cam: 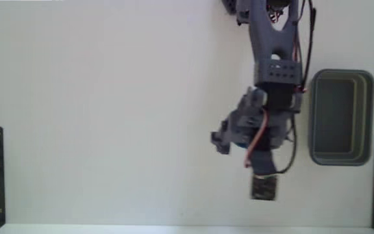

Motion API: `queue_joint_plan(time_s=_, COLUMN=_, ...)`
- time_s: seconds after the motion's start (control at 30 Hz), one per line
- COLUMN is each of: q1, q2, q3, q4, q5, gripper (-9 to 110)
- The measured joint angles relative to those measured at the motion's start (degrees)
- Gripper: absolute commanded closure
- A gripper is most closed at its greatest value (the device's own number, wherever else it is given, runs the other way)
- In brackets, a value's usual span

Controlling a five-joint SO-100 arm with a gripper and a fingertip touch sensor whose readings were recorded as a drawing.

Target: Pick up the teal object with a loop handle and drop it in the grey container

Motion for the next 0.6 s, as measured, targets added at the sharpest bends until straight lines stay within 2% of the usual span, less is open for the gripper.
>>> queue_joint_plan(time_s=0.6, q1=-11.8, q2=-2.6, q3=-4.8, q4=1.9, q5=0.1, gripper=40)
